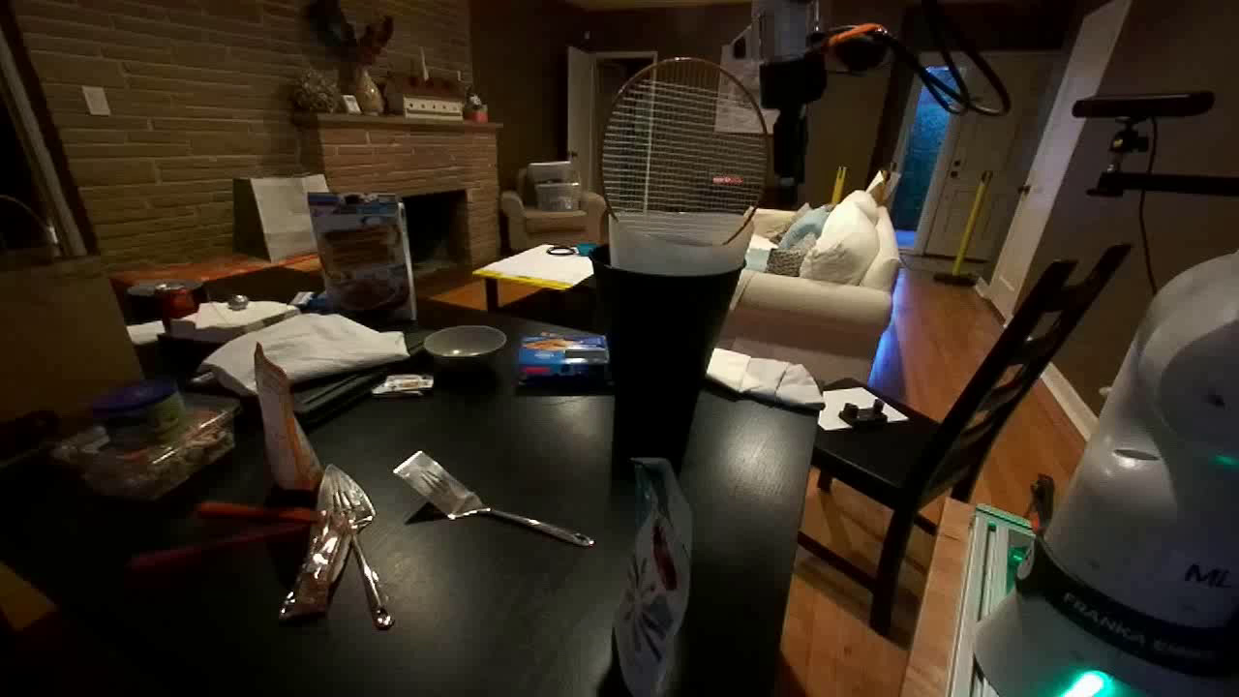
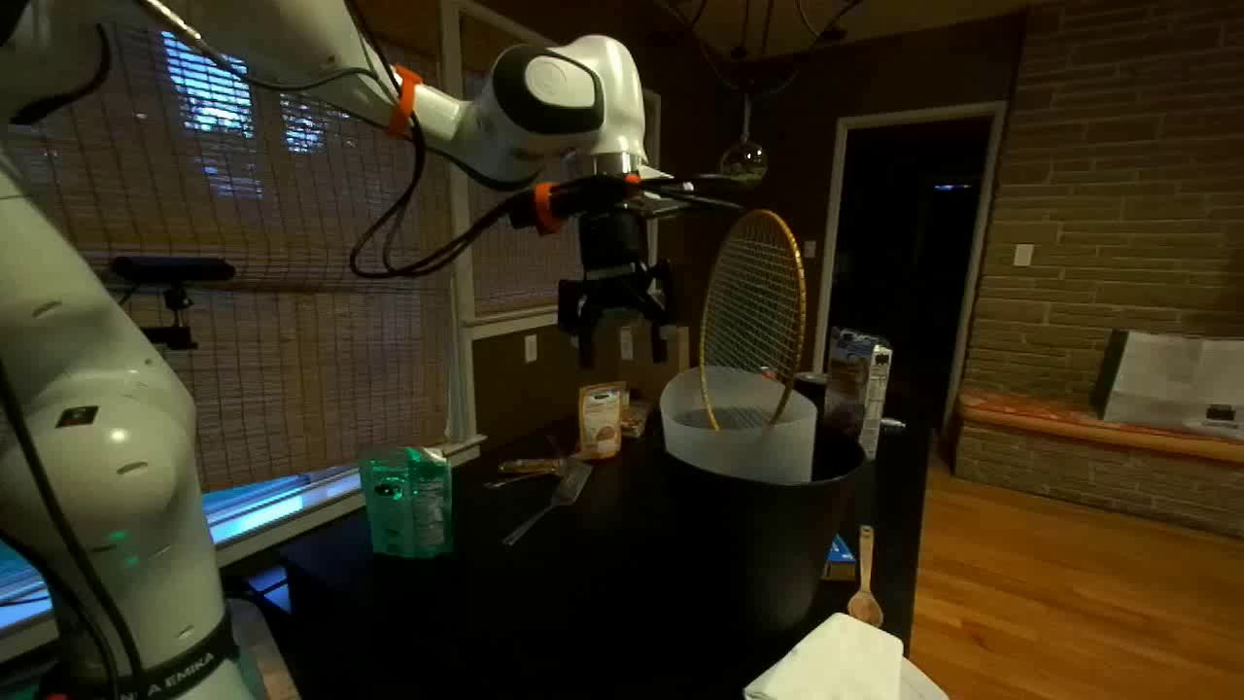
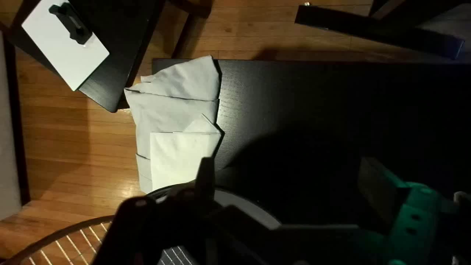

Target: Move the white towel on the right to the left.

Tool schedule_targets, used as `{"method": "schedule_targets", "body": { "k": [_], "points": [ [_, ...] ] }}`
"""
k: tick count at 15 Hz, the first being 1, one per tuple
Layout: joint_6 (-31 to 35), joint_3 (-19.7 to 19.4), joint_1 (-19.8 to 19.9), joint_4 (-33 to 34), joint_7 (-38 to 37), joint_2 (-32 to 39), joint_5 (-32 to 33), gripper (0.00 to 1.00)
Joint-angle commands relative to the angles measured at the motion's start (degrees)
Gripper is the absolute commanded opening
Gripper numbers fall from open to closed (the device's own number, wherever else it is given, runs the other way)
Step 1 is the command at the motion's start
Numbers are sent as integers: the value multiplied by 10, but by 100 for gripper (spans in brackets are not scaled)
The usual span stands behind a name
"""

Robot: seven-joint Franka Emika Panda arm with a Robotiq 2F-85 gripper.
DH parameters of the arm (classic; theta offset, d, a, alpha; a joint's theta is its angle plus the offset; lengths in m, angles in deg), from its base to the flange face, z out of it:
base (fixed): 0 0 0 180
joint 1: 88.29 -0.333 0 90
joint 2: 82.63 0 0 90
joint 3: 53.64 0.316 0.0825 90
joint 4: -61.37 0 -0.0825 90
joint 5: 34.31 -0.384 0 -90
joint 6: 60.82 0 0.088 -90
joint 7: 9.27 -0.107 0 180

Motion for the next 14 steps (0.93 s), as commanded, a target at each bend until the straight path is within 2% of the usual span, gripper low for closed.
{"method": "schedule_targets", "body": {
  "k": [1,3,8,11,14],
  "points": [
    [-2,-2,-2,1,0,0,0,100],
    [46,0,-4,-30,-10,-31,4,100],
    [237,-31,5,-168,13,-123,-4,100],
    [296,-50,30,-243,-15,-165,1,100],
    [330,-66,68,-288,-34,-146,14,100]
  ]
}}
